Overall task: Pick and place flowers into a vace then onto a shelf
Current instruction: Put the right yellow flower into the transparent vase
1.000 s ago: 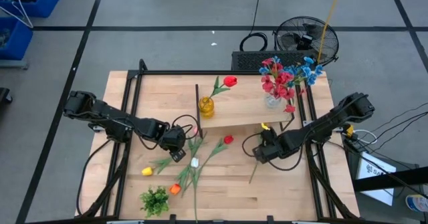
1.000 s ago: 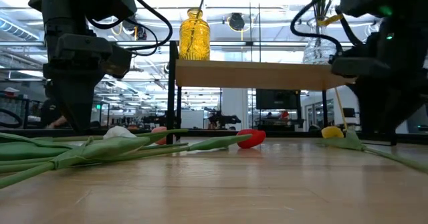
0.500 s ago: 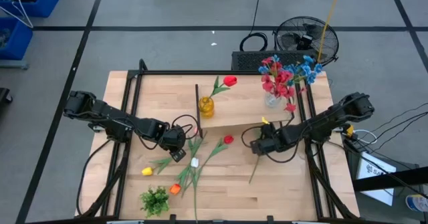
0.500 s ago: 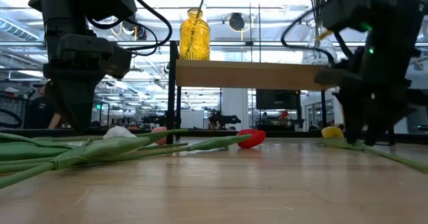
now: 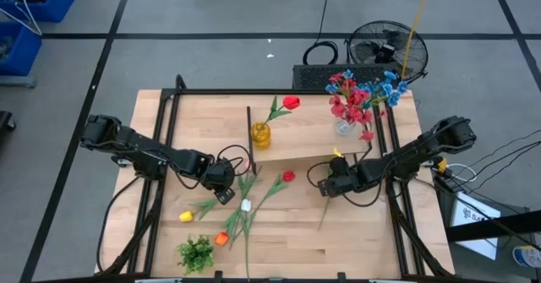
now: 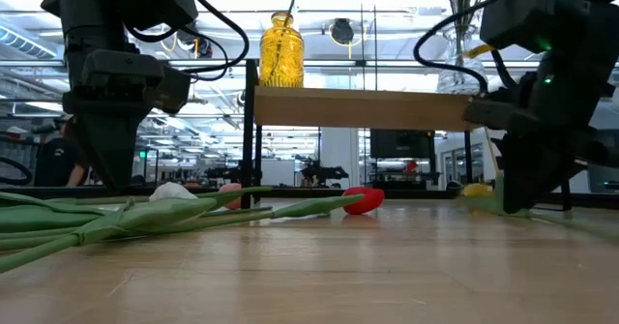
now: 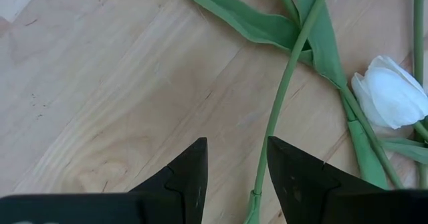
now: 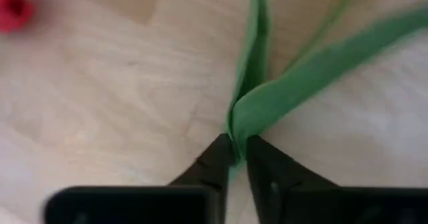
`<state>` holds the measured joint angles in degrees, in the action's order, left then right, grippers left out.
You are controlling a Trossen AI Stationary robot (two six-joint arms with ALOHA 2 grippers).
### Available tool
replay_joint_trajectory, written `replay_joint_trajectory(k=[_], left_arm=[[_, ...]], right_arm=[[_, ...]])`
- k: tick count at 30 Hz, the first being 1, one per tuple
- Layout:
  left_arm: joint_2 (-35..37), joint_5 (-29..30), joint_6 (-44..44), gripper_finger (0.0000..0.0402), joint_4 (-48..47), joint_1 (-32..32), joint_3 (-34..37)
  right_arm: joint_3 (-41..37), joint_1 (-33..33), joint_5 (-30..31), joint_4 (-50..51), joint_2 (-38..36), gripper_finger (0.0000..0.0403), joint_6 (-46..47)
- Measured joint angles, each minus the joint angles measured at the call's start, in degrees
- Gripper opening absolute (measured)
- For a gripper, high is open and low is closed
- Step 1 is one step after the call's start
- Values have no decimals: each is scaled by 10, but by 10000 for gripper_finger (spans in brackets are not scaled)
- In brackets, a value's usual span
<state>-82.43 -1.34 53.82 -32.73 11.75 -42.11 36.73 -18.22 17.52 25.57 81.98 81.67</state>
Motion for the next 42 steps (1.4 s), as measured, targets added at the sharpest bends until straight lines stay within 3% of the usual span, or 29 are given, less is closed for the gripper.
replay_joint_trajectory(k=[6,10,16,21,24,27,32,35,37,42], left_arm=[[0,0,4,156,1,0,0],[0,0,7,156,4,0,0],[0,0,16,156,11,0,0],[0,0,20,156,25,0,0],[0,0,21,156,33,0,0],[0,0,22,156,33,0,0],[0,0,22,156,33,0,0],[0,0,24,156,32,0,0],[0,0,29,156,32,0,0],[0,12,34,156,32,0,0]], right_arm=[[-2,-38,-12,-79,-70,5,-103],[-2,-74,7,-191,-136,3,-270],[-1,-126,80,-423,-239,1,-591],[0,-162,199,-629,-309,1,-963],[0,-175,215,-742,-332,1,-1185],[1,-193,216,-784,-342,1,-1336],[18,-218,249,-748,-326,0,-1478],[27,-244,381,-747,-305,0,-1572],[31,-256,426,-766,-296,0,-1607],[32,-278,393,-854,-292,0,-1705]])
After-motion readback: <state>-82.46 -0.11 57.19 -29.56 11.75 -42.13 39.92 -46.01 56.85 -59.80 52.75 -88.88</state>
